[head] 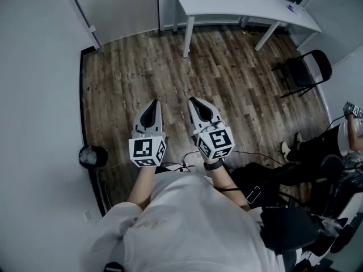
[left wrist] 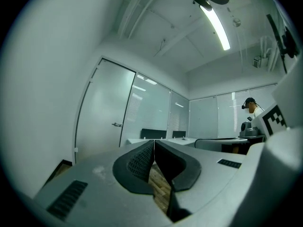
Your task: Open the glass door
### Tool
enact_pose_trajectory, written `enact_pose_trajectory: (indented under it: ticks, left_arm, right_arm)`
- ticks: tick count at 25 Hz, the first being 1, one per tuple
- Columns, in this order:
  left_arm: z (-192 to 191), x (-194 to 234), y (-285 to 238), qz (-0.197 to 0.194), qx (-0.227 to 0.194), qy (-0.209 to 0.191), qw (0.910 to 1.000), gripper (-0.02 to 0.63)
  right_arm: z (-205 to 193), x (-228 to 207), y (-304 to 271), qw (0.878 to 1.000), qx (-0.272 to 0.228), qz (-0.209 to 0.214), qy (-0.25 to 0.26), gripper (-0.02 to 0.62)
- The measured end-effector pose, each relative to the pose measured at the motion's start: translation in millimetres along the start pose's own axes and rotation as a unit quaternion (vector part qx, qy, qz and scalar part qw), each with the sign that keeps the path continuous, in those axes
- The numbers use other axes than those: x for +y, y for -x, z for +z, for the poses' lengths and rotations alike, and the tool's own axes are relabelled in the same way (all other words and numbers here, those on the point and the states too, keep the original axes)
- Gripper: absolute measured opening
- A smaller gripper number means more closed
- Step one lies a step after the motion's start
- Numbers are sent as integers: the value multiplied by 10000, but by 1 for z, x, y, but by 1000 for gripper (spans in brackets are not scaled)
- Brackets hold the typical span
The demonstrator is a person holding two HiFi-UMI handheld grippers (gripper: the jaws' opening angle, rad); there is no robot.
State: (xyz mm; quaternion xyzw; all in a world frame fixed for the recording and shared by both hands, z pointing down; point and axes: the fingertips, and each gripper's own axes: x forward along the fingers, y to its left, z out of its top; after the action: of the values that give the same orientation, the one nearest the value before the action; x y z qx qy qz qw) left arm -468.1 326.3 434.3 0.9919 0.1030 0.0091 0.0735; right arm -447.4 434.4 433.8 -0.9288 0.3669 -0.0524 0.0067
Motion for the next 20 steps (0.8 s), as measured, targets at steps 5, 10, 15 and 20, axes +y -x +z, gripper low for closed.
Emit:
enact_pose_trajectory:
  ticks: [5, 10, 15, 20]
  left_arm:
    - [37, 109, -65, -164, -190, -65, 9997, 5]
    - [44, 218, -92, -89, -154, 10, 9998, 5]
    - [39, 283, -99, 294, -144, 291, 9990, 5]
    - [37, 312, -122, 356, -119, 307, 9988, 5]
  right_arm:
    - [24, 13, -141, 9999, -41, -44, -97, 21]
    - [25, 64, -251, 9997, -60, 224, -42, 21]
    - [20, 105, -314, 9969, 161, 742, 184, 21]
    - [37, 93, -371, 9964, -14, 790, 315, 21]
